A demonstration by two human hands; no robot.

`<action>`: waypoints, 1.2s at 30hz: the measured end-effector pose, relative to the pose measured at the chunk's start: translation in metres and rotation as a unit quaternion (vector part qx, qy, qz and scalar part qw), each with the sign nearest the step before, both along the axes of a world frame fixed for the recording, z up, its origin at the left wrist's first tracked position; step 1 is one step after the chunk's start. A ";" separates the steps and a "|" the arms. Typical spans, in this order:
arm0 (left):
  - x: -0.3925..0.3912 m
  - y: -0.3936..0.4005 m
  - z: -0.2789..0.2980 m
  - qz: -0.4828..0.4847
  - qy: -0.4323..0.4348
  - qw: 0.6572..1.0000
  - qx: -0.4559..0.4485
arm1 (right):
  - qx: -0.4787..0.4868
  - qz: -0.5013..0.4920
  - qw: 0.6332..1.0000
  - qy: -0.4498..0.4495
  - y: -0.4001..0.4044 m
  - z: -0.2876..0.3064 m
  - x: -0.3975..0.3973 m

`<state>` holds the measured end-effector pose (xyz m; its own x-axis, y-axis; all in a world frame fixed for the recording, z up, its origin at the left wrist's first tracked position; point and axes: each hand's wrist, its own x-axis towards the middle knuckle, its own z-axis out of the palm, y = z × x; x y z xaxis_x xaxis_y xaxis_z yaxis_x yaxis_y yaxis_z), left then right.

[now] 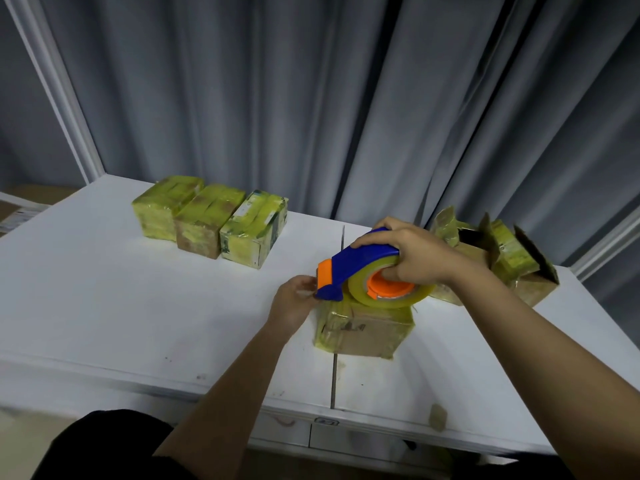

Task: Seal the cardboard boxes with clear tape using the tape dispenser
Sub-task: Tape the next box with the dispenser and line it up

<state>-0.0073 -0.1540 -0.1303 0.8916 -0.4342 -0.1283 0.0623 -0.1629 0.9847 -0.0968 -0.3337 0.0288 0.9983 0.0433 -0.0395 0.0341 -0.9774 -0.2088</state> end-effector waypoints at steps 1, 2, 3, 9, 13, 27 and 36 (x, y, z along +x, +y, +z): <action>0.001 0.001 0.000 0.003 -0.043 0.999 0.016 | 0.001 -0.002 1.000 0.000 0.000 0.000 0.000; 0.001 0.002 0.000 0.008 -0.058 0.998 0.008 | 0.000 -0.004 1.000 0.000 0.000 0.000 -0.001; -0.001 0.005 -0.001 0.011 -0.064 0.998 0.003 | -0.002 -0.005 1.000 -0.001 0.000 0.000 -0.001; -0.012 0.024 0.003 -0.159 0.008 0.986 -0.048 | -0.002 -0.006 1.000 0.002 0.000 0.001 -0.001; -0.031 0.016 0.014 -0.274 0.059 0.956 -0.087 | -0.006 -0.004 1.000 0.007 0.000 0.002 0.001; -0.057 -0.011 -0.010 -0.147 -0.008 0.986 -0.083 | -0.011 0.020 1.000 0.013 -0.008 0.000 0.002; -0.054 -0.010 -0.016 -0.144 -0.053 0.988 0.003 | -0.159 0.060 0.983 0.068 0.006 0.025 0.009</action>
